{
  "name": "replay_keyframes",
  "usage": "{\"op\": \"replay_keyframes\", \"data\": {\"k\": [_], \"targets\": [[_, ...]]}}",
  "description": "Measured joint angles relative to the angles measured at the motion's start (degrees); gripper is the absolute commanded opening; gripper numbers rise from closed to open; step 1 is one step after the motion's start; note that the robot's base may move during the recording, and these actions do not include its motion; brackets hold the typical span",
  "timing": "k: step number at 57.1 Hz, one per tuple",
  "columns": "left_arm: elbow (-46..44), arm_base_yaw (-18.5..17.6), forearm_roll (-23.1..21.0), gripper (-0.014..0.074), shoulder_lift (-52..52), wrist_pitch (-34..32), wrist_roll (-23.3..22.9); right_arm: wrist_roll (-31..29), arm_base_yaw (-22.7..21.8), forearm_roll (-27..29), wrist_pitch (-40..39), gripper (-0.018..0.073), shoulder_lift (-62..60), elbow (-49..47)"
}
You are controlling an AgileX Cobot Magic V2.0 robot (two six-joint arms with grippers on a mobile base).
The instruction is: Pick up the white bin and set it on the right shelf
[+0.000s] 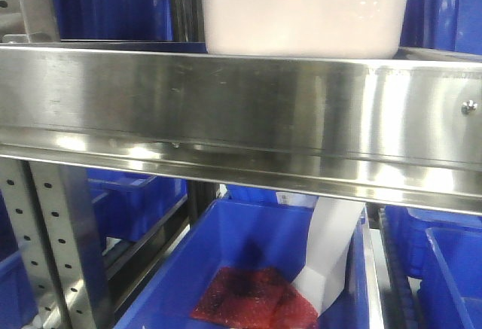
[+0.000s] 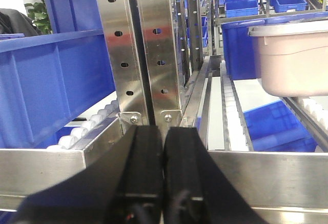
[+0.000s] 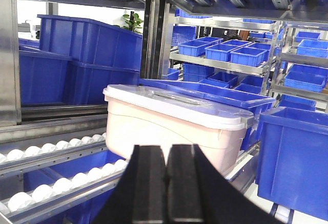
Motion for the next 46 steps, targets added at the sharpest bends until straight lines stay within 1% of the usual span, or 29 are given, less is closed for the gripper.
{"op": "replay_keyframes", "data": {"k": [15, 20, 23, 26, 31, 35, 42, 46], "targets": [[0.1, 0.0, 0.0, -0.0126, 0.0, 0.0, 0.0, 0.0, 0.0, 0.0, 0.0, 0.0068, 0.0, 0.0], [1.4, 0.0, 0.9, -0.0126, 0.0, -1.2, -0.2, 0.0, 0.0, 0.0, 0.0, 0.0068, 0.0, 0.0], [3.1, 0.0, 1.3, -0.0126, 0.0, -3.1, -1.9, 0.0, 0.0, 0.0, 0.0, 0.0068, 0.0, 0.0], [5.2, 0.0, 1.8, -0.0126, 0.0, -5.1, -4.8, 0.0, 0.0, 0.0, 0.0, 0.0068, 0.0, 0.0], [9.9, 0.0, 4.5, -0.0126, -1.0, -7.9, -10.7, 0.0, 0.0, 0.0, 0.0, 0.0068, 0.0, 0.0], [13.8, 0.0, 6.3, -0.0126, -2.9, -9.4, -13.9, 0.0, 0.0, 0.0, 0.0, 0.0068, 0.0, 0.0], [21.6, 0.0, 7.3, -0.0126, -9.2, -10.1, -16.2, 0.0, 0.0, 0.0, 0.0, 0.0068, 0.0, 0.0], [23.7, 0.0, 7.3, -0.0126, -10.6, -10.2, -16.2, 0.0, 0.0, 0.0, 0.0, 0.0068, 0.0, 0.0]]}}
